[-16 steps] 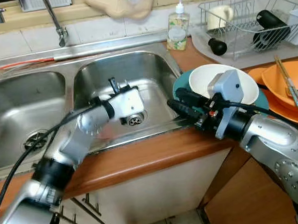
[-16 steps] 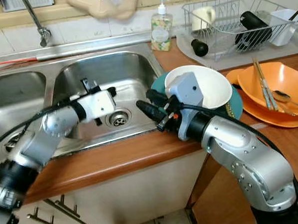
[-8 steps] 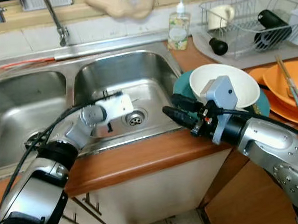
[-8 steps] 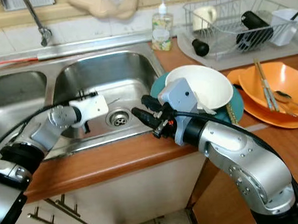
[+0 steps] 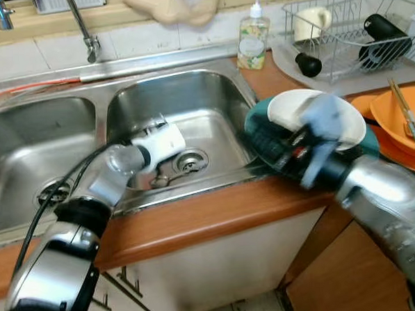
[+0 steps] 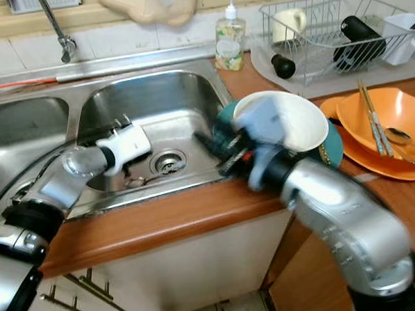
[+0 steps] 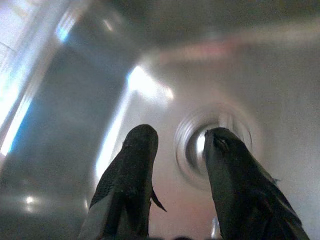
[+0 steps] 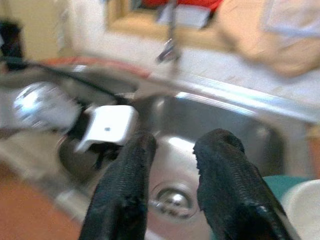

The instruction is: Kitchen organization

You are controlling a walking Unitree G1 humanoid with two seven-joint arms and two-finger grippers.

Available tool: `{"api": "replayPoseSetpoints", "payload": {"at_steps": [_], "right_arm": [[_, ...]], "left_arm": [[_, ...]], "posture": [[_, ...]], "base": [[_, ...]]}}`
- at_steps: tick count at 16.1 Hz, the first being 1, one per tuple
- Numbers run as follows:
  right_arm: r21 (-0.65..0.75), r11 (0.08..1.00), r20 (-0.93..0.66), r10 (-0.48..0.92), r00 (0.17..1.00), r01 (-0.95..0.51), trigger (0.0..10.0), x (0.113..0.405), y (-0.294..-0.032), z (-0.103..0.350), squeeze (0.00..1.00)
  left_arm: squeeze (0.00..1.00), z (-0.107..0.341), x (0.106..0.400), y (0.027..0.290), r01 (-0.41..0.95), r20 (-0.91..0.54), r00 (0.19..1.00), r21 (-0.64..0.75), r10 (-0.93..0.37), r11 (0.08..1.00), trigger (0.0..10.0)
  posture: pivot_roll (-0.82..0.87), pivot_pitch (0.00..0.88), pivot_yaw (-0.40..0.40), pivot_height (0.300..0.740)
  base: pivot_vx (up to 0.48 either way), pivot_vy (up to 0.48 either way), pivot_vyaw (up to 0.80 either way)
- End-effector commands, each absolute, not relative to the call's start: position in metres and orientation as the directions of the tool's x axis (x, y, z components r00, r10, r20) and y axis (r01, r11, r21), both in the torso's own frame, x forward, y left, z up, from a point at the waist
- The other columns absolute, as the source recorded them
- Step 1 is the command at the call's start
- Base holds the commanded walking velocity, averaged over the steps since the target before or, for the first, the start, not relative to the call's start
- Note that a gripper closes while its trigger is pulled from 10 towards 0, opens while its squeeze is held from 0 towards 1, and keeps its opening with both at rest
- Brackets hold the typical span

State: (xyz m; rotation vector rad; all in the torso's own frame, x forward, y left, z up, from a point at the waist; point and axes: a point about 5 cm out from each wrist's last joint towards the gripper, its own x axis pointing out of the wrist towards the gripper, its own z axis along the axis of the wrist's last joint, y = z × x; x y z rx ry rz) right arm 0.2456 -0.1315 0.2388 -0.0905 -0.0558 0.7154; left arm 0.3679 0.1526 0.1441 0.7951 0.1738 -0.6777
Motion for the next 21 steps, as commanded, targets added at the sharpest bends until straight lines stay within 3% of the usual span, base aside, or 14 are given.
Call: {"api": "replayPoseSetpoints", "payload": {"at_steps": [1, 4, 5, 6, 11, 15, 16, 20, 21], "right_arm": [[-0.097, 0.786, 0.071, 0.618, 0.783, -0.611, 10.0, 0.247, -0.143, 0.245, 1.00], [-0.091, 0.811, 0.086, 0.585, 0.806, -0.579, 10.0, 0.244, -0.161, 0.245, 1.00], [-0.097, 0.822, 0.072, 0.568, 0.820, -0.561, 10.0, 0.241, -0.175, 0.243, 1.00], [-0.093, 0.838, 0.060, 0.544, 0.837, -0.538, 10.0, 0.242, -0.186, 0.242, 1.00], [-0.073, 0.911, 0.046, 0.411, 0.911, -0.407, 10.0, 0.242, -0.220, 0.240, 1.00], [-0.039, 0.916, 0.028, 0.400, 0.916, -0.399, 10.0, 0.237, -0.224, 0.233, 1.00], [-0.031, 0.904, 0.012, 0.426, 0.904, -0.426, 10.0, 0.235, -0.220, 0.230, 0.00], [-0.011, 0.868, -0.059, 0.495, 0.867, -0.496, 10.0, 0.225, -0.208, 0.218, 0.00], [-0.006, 0.881, -0.086, 0.470, 0.878, -0.473, 7.5, 0.225, -0.209, 0.213, 0.00]], "left_arm": [[1.00, 0.158, 0.364, 0.150, 0.582, -0.238, 0.800, 0.532, -0.551, 0.615, 10.0], [1.00, 0.171, 0.345, 0.143, 0.625, -0.054, 0.755, 0.357, -0.653, 0.694, 10.0], [0.21, 0.173, 0.321, 0.138, 0.724, -0.009, 0.666, 0.247, -0.745, 0.644, 10.0], [0.00, 0.170, 0.309, 0.137, 0.761, -0.023, 0.625, 0.241, -0.780, 0.602, 10.0], [0.00, 0.178, 0.269, 0.134, 0.837, 0.029, 0.531, 0.135, -0.847, 0.530, 10.0], [0.00, 0.177, 0.244, 0.127, 0.898, 0.022, 0.440, 0.021, -0.898, 0.440, 10.0], [0.00, 0.175, 0.237, 0.125, 0.913, -0.008, 0.408, 0.001, -0.913, 0.408, 10.0], [0.00, 0.177, 0.231, 0.122, 0.927, -0.028, 0.373, -0.031, -0.927, 0.374, 10.0], [0.00, 0.178, 0.231, 0.121, 0.928, -0.027, 0.369, -0.034, -0.929, 0.370, 10.0]], "posture": [[-0.05, 0.000, 0.063, 0.740], [-0.04, 0.000, 0.049, 0.740], [-0.04, 0.000, 0.041, 0.740], [-0.04, 0.000, 0.041, 0.740], [-0.03, 0.000, 0.042, 0.740], [-0.03, 0.000, 0.051, 0.740], [-0.03, 0.000, 0.051, 0.740], [-0.03, 0.000, 0.051, 0.740], [-0.03, 0.000, 0.051, 0.740]], "base": [[0.000, 0.000, 0.00], [0.000, 0.000, 0.00], [0.000, 0.000, 0.00], [0.000, 0.000, 0.00], [0.000, 0.000, 0.00], [0.000, 0.000, 0.00], [0.000, 0.000, 0.00], [0.000, 0.000, 0.00], [0.000, 0.000, 0.00]]}}
